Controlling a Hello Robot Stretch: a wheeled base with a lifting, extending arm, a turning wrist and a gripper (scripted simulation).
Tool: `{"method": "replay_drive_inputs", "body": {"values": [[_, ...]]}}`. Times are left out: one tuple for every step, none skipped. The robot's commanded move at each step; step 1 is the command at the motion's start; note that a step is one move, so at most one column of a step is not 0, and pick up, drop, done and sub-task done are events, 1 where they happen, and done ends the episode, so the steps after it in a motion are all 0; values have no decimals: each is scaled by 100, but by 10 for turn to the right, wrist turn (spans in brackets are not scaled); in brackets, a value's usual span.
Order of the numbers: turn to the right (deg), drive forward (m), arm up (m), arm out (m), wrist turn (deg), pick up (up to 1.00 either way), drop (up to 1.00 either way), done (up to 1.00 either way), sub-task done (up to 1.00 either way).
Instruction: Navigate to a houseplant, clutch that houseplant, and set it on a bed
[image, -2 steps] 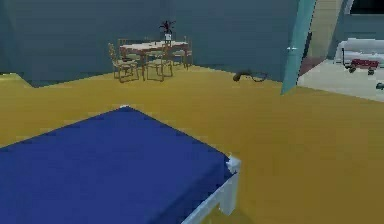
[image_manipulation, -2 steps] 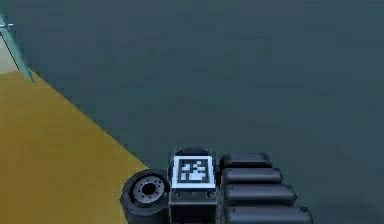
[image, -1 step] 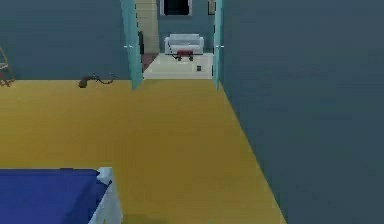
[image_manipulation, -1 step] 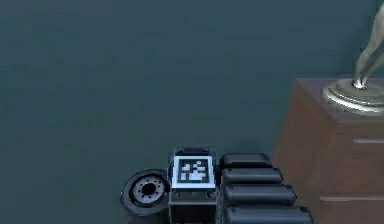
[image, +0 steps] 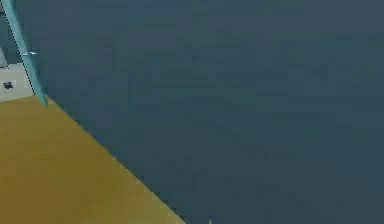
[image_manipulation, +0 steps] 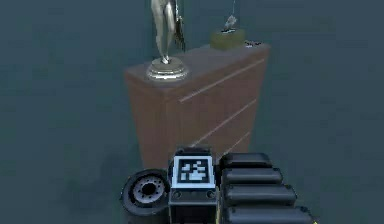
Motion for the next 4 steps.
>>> {"method": "replay_drive_inputs", "body": {"values": [[450,0,0,0,0,0,0,0,0],[450,0,0,0,0,0,0,0,0],[420,0,0,0,0,0,0,0,0],[450,0,0,0,0,0,0,0,0]]}}
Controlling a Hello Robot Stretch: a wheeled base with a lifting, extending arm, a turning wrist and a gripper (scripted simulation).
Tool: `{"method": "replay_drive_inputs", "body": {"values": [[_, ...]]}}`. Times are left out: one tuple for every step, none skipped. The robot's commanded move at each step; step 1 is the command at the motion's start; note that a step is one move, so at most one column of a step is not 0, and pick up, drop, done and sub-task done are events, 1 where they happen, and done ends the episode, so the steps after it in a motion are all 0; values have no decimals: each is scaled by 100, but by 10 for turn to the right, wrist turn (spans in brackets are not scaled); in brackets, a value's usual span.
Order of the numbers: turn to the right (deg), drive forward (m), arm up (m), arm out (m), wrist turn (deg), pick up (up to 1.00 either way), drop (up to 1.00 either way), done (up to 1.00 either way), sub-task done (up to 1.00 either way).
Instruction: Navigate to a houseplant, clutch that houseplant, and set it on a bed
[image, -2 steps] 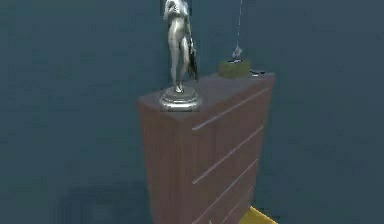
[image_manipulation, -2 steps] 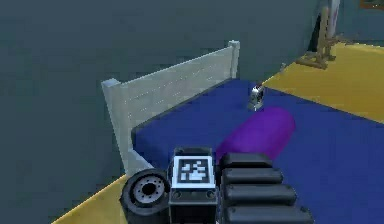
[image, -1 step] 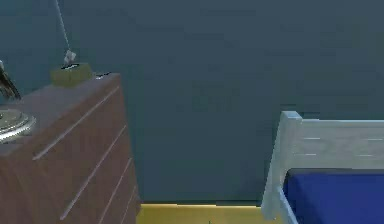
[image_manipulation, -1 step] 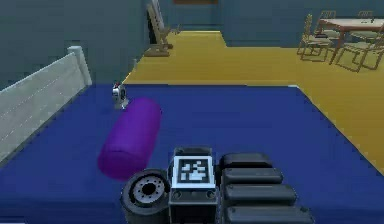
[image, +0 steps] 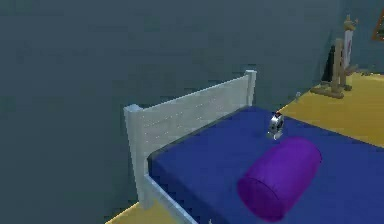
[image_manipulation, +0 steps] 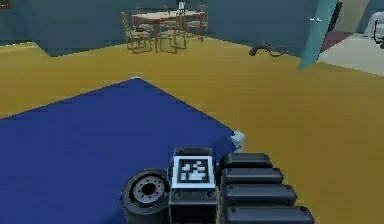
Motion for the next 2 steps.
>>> {"method": "replay_drive_inputs", "body": {"values": [[450,0,0,0,0,0,0,0,0],[450,0,0,0,0,0,0,0,0]]}}
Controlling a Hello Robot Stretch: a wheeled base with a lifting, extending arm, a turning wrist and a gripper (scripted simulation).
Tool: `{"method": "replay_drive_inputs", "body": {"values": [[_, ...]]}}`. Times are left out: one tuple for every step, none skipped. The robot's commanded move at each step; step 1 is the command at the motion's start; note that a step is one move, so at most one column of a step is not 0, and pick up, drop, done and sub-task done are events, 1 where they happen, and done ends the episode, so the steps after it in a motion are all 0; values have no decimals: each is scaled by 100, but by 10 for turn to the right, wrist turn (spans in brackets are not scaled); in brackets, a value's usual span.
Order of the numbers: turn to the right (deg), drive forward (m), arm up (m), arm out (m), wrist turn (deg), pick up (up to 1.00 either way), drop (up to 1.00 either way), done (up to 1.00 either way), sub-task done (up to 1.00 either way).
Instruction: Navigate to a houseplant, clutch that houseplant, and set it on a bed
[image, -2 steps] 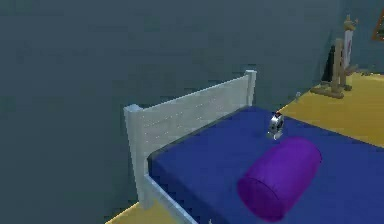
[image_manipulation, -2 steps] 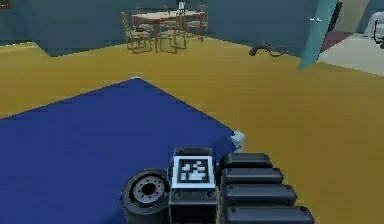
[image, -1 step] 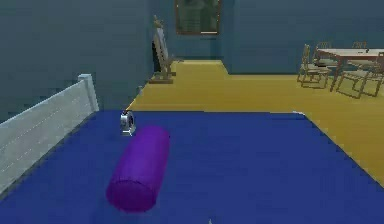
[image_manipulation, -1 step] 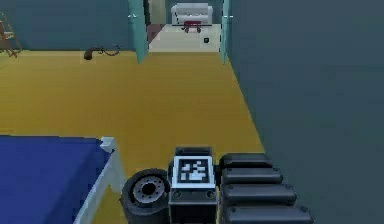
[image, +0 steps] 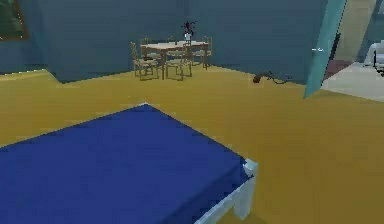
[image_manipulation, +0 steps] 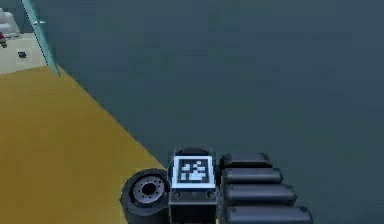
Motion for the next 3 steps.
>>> {"method": "replay_drive_inputs", "body": {"values": [[390,0,0,0,0,0,0,0,0],[30,0,0,0,0,0,0,0,0],[-450,0,0,0,0,0,0,0,0]]}}
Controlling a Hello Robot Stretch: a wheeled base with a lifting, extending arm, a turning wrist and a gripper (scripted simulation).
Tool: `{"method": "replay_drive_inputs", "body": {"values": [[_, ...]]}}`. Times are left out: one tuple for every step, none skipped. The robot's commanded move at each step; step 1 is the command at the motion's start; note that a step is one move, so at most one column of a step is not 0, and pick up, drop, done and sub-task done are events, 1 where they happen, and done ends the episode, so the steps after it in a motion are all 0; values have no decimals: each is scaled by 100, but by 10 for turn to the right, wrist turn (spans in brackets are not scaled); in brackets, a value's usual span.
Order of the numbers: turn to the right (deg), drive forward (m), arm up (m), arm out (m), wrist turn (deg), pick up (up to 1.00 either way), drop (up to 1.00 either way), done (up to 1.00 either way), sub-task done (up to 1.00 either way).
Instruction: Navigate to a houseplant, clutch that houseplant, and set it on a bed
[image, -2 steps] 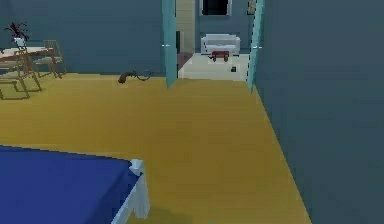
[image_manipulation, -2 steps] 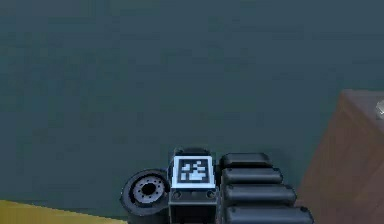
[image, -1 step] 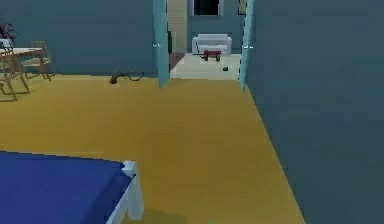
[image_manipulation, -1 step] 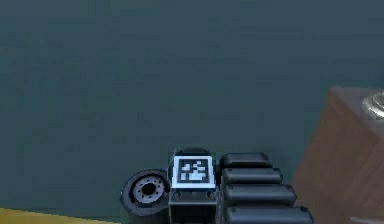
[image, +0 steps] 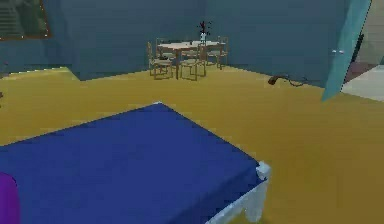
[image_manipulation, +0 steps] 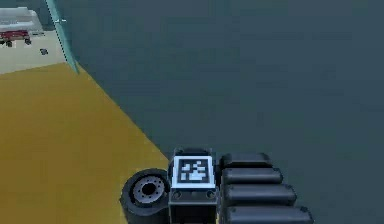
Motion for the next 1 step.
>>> {"method": "replay_drive_inputs", "body": {"values": [[-450,0,0,0,0,0,0,0,0]]}}
